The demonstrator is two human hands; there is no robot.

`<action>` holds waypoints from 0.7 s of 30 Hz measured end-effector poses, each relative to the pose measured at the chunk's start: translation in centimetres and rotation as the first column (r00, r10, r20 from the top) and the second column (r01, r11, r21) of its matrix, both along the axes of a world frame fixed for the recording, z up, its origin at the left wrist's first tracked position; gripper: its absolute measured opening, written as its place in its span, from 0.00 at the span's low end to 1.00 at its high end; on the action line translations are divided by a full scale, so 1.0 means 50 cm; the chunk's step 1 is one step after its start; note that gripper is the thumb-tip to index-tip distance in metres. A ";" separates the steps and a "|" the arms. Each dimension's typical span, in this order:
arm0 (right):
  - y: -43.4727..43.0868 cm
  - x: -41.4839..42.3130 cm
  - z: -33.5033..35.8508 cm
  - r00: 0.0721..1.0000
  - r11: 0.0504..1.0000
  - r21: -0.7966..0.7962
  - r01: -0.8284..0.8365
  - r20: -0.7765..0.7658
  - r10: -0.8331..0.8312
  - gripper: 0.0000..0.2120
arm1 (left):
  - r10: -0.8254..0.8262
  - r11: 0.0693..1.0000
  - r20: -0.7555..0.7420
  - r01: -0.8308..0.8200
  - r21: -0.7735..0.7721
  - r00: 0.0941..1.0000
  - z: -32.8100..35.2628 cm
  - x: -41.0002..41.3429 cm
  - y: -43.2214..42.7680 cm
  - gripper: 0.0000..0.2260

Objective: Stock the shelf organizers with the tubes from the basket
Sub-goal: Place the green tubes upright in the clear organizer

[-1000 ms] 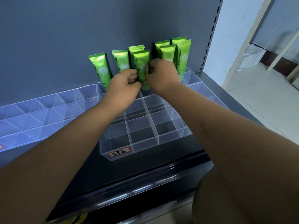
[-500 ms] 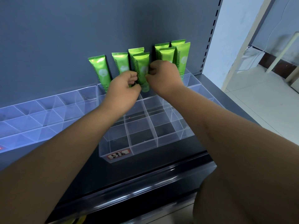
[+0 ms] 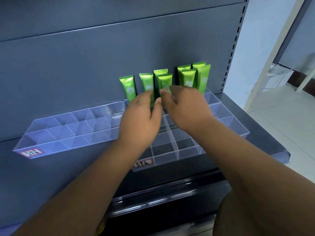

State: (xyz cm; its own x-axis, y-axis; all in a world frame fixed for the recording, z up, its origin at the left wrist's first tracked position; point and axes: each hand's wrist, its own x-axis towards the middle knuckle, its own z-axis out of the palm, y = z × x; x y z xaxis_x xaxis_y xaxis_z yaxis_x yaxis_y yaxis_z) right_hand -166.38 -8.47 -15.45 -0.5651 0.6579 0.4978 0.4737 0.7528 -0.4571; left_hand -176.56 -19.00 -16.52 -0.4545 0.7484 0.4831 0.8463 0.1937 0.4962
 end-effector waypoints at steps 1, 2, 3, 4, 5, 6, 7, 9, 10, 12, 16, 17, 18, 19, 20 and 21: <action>-0.022 -0.002 0.002 1.000 0.999 0.028 -0.024 -0.008 0.025 0.20 | 0.016 1.000 -0.035 -0.017 -0.006 0.999 0.006 -0.001 -0.017 0.18; -0.041 -0.007 0.003 0.999 0.998 0.052 -0.032 -0.032 0.033 0.19 | 0.036 0.999 -0.080 -0.038 -0.017 0.996 0.012 -0.003 -0.035 0.19; -0.061 -0.013 0.003 0.997 0.997 0.067 -0.022 -0.070 0.027 0.20 | 0.052 0.998 -0.141 -0.058 -0.038 0.989 0.018 -0.006 -0.054 0.21; -0.082 -0.020 0.005 0.993 0.998 0.070 -0.005 -0.115 0.013 0.21 | 0.060 0.995 -0.201 -0.073 -0.061 0.978 0.024 -0.010 -0.075 0.23; -0.105 -0.028 0.011 0.988 0.998 0.065 0.011 -0.153 -0.001 0.22 | 0.071 0.993 -0.251 -0.091 -0.070 0.965 0.030 -0.015 -0.096 0.24; -0.129 -0.038 0.017 0.984 0.998 0.057 0.017 -0.180 -0.006 0.23 | 0.091 0.991 -0.283 -0.113 -0.065 0.955 0.038 -0.022 -0.118 0.24; -0.154 -0.048 0.022 0.981 0.999 0.047 0.010 -0.196 -0.001 0.23 | 0.119 0.988 -0.299 -0.141 -0.055 0.947 0.045 -0.029 -0.142 0.24; -0.208 -0.066 0.033 0.978 0.999 0.028 -0.032 -0.208 0.037 0.24 | 0.189 0.975 -0.321 -0.217 -0.053 0.928 0.063 -0.044 -0.199 0.26; -0.237 -0.075 0.038 0.977 0.997 0.014 -0.070 -0.199 0.071 0.24 | 0.231 0.962 -0.342 -0.266 -0.056 0.911 0.072 -0.051 -0.234 0.28; -0.300 -0.096 0.047 0.972 0.983 -0.024 -0.180 -0.157 0.174 0.26 | 0.326 0.926 -0.383 -0.373 -0.054 0.864 0.081 -0.069 -0.317 0.30; -0.448 -0.148 0.058 0.911 0.912 -0.018 -0.410 -0.050 0.409 0.28 | 0.542 0.808 -0.336 -0.588 -0.045 0.770 0.080 -0.096 -0.514 0.33; -0.491 -0.165 0.059 0.884 0.884 -0.006 -0.467 -0.036 0.466 0.28 | 0.588 0.770 -0.329 -0.636 -0.052 0.739 0.076 -0.100 -0.567 0.33; -0.535 -0.181 0.059 0.856 0.856 0.002 -0.517 -0.028 0.517 0.28 | 0.630 0.732 -0.323 -0.679 -0.056 0.706 0.072 -0.101 -0.619 0.33; -0.582 -0.199 0.057 0.827 0.828 0.010 -0.561 -0.026 0.561 0.28 | 0.672 0.691 -0.318 -0.721 -0.059 0.669 0.067 -0.101 -0.673 0.33; -0.630 -0.215 0.053 0.800 0.801 0.018 -0.599 -0.027 0.599 0.27 | 0.713 0.644 -0.311 -0.762 -0.063 0.628 0.059 -0.101 -0.727 0.33; -0.681 -0.231 0.048 0.773 0.774 0.018 -0.633 -0.029 0.634 0.28 | 0.754 0.592 -0.306 -0.803 -0.067 0.582 0.048 -0.098 -0.781 0.33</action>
